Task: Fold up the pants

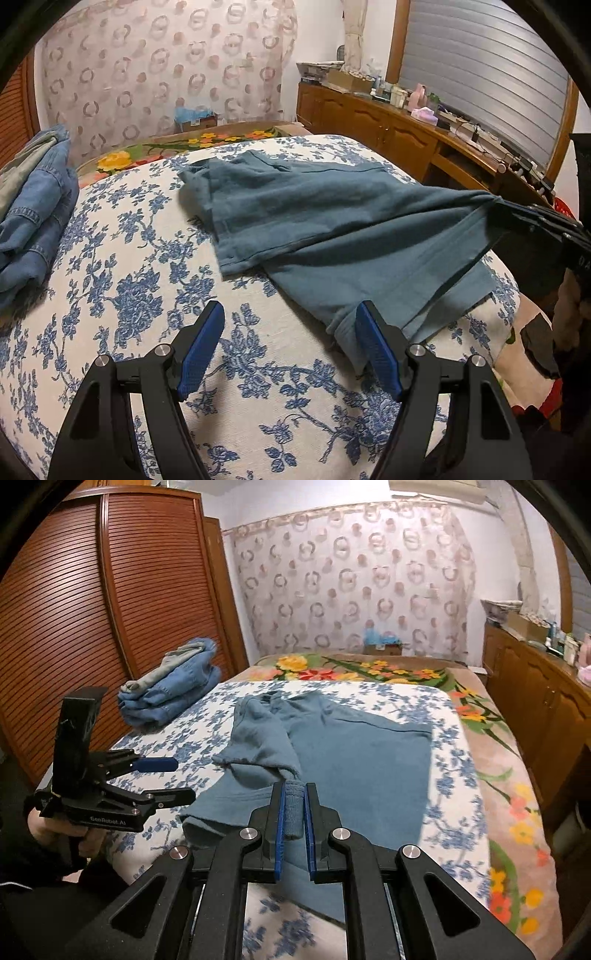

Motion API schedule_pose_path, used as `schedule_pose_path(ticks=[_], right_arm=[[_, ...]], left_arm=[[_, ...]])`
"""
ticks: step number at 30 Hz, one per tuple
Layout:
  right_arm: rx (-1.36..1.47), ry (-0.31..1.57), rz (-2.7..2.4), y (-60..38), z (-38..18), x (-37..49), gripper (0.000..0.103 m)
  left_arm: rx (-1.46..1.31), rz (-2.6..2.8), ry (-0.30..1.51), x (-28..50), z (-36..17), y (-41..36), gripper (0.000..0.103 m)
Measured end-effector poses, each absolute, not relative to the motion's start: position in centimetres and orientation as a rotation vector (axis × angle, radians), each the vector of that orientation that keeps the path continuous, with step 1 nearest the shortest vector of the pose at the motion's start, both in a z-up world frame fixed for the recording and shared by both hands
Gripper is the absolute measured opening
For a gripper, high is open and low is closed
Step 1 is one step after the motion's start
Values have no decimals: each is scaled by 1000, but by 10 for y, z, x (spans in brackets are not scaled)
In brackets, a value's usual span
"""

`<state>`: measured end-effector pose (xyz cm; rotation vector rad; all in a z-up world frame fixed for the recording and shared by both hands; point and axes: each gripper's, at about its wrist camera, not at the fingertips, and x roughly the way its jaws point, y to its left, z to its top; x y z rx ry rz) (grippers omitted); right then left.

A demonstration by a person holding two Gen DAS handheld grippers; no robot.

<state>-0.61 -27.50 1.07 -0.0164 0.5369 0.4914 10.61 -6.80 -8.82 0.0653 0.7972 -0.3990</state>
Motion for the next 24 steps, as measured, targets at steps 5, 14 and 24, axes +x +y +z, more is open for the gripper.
schedule_pose_path(ticks=[5,14,24], right_arm=[[-7,541,467,-284,12,-19,9],[11,569,416,-302,10,-34,9],[25,662,378,-312,-11,-28,9]], left_arm=[[81,-417,786,107,-82,-79,75],[107,-448,782,108,-80,-97,75],[126,-454,819,109,-93,-111,75]])
